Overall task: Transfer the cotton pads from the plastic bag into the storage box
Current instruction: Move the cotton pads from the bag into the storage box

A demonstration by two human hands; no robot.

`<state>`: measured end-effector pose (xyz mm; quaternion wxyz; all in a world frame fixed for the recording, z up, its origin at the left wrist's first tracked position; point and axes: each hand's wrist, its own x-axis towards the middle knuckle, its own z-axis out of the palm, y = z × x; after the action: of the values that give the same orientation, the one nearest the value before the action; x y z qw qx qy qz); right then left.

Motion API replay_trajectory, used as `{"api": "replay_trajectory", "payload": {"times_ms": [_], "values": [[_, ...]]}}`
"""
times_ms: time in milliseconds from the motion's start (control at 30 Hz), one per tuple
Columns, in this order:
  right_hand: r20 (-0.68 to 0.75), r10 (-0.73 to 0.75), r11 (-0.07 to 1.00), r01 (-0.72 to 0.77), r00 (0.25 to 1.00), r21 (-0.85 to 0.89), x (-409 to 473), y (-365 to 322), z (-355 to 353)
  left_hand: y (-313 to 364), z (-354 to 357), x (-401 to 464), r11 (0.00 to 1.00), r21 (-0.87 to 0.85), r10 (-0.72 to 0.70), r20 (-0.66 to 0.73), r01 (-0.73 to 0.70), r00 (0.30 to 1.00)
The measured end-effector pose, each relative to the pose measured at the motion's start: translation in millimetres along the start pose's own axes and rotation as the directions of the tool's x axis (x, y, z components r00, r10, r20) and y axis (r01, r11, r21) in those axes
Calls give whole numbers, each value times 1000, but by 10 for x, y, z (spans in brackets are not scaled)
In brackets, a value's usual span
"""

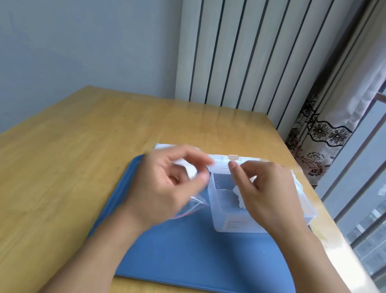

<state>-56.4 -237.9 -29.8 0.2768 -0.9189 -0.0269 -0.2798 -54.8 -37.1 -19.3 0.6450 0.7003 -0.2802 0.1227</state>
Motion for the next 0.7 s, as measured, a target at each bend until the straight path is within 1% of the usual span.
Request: {"api": "replay_trajectory", "payload": {"times_ms": [33,67,100,133,167,200,233,267,300,333,400,467,567,633,700], "values": [[-49,-59,993,64,997,104,-36,-68,-14,11,-118,30,998,3,58,-96,-58,994],[-78,-130,966,144,988,212,-85,-180,-23,13,-245,61,996,49,86,-161,-79,983],[-78,-219,929,232,973,287,-158,-309,-14,-5,-362,85,989,135,79,-180,-55,980],[-44,-303,904,302,952,303,-247,-434,22,-60,-474,104,969,249,38,-157,3,987],[11,-378,894,361,926,265,-338,-537,95,-123,-586,109,928,364,-48,-81,74,996],[64,-428,895,412,902,169,-417,-602,198,-186,-672,106,873,464,-188,38,149,982],[97,-448,894,448,889,24,-477,-638,306,-235,-714,92,808,549,-345,150,212,927],[111,-444,881,456,889,-127,-506,-650,403,-276,-726,71,744,618,-471,217,253,855],[113,-418,865,433,901,-255,-512,-654,479,-312,-721,48,697,665,-539,238,269,808],[105,-371,856,384,923,-347,-506,-640,527,-360,-705,41,673,689,-552,225,270,803],[50,-294,854,286,954,-435,-478,-588,577,-413,-667,63,678,690,-483,158,253,862],[4,-243,861,218,970,-459,-436,-532,619,-412,-638,92,707,657,-423,96,262,901],[3,-174,877,156,985,-455,-380,-543,666,-390,-595,99,715,645,-401,59,271,914],[-4,-135,900,121,991,-420,-340,-564,664,-360,-568,89,718,643,-382,44,266,923],[-24,-128,925,111,992,-363,-298,-538,663,-336,-549,90,733,616,-378,18,288,926]]}}
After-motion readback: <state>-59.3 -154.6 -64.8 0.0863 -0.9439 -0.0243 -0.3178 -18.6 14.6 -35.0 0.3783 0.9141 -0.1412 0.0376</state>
